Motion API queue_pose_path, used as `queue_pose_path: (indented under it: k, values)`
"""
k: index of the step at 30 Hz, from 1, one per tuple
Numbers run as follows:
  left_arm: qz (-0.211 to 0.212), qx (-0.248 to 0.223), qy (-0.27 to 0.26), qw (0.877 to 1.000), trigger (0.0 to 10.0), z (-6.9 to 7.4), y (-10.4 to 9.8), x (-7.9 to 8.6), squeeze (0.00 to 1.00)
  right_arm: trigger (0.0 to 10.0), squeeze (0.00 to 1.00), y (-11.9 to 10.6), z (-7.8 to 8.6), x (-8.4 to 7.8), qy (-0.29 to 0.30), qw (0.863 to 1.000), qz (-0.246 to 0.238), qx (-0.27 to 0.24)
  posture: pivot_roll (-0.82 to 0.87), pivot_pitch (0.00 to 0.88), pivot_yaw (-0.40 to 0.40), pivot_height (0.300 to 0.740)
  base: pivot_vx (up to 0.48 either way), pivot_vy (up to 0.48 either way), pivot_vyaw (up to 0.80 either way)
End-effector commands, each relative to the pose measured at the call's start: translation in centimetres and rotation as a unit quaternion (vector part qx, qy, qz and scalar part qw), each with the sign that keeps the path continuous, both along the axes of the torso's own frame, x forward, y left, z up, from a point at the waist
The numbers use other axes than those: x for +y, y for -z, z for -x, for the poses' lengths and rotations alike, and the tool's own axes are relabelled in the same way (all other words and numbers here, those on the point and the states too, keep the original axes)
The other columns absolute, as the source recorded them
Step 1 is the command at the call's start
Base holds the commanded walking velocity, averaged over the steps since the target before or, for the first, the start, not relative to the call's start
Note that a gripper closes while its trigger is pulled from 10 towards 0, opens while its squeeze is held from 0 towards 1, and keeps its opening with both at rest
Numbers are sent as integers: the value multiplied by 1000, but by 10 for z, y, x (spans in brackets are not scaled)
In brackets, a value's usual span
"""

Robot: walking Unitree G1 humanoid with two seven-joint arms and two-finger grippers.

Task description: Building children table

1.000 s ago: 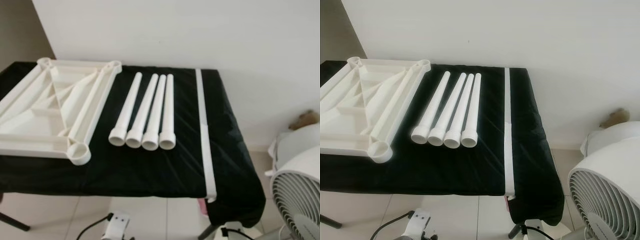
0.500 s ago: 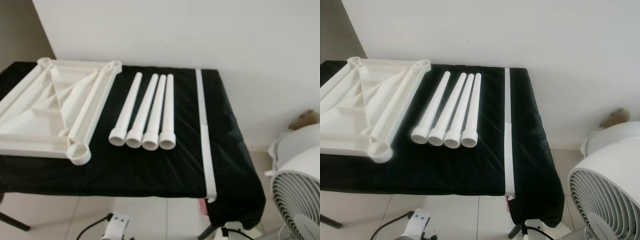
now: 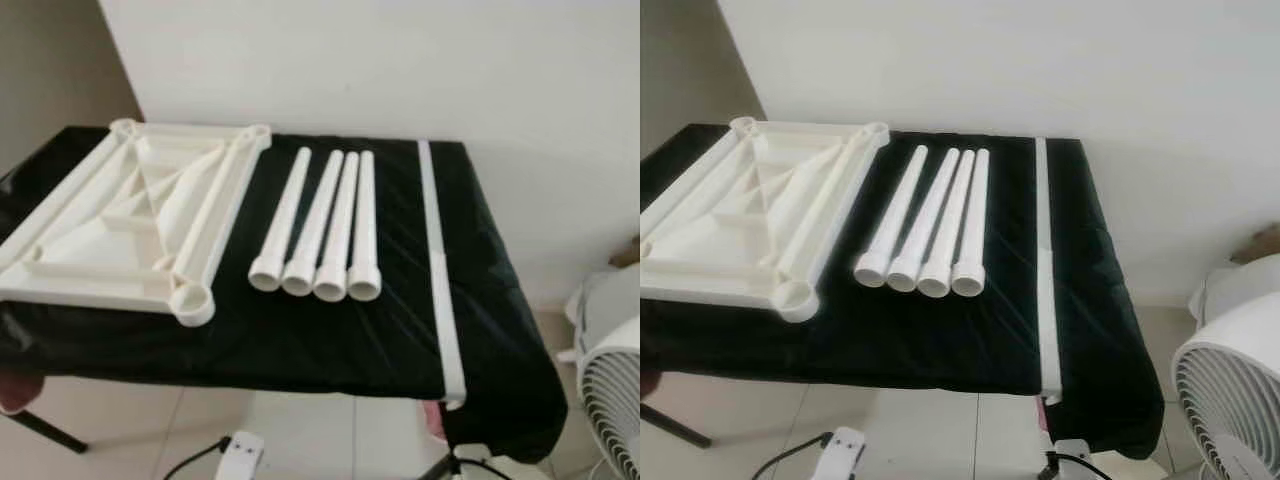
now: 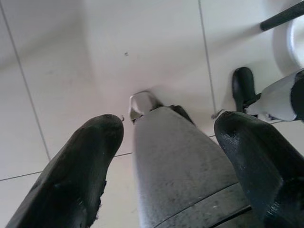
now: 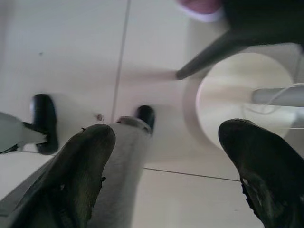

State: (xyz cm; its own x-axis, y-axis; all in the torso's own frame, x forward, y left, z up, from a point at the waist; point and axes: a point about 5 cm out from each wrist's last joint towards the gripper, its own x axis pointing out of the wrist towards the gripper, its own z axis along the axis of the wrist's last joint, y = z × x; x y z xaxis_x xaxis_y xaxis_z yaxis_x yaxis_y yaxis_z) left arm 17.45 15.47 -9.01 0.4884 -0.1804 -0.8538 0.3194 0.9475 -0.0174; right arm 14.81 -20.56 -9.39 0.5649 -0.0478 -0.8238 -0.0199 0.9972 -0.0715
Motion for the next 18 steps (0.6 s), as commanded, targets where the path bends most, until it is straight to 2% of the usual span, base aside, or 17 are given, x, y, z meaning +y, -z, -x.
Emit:
queue_pose_path:
  k: [1, 5, 9, 18]
  values:
    - [-25, 13, -11, 1000, 10000, 8, 4, 2, 0, 10000, 0, 3, 6, 1, 4, 1000, -3, 12, -2, 0, -8, 740, 0, 345, 0]
    - [-25, 13, -12, 1000, 10000, 8, 4, 2, 0, 10000, 0, 3, 7, 1, 4, 1000, -3, 13, -3, 0, -11, 740, 0, 341, 0]
    - [-30, 12, -15, 999, 10000, 7, 3, 11, 0, 10000, 0, 3, 8, 1, 3, 1000, -3, 12, -1, 0, -12, 740, 0, 344, 0]
    - [-31, 12, -13, 999, 10000, 7, 3, 10, 0, 10000, 0, 3, 8, 0, 3, 1000, -3, 12, 1, 0, -10, 740, 0, 347, 0]
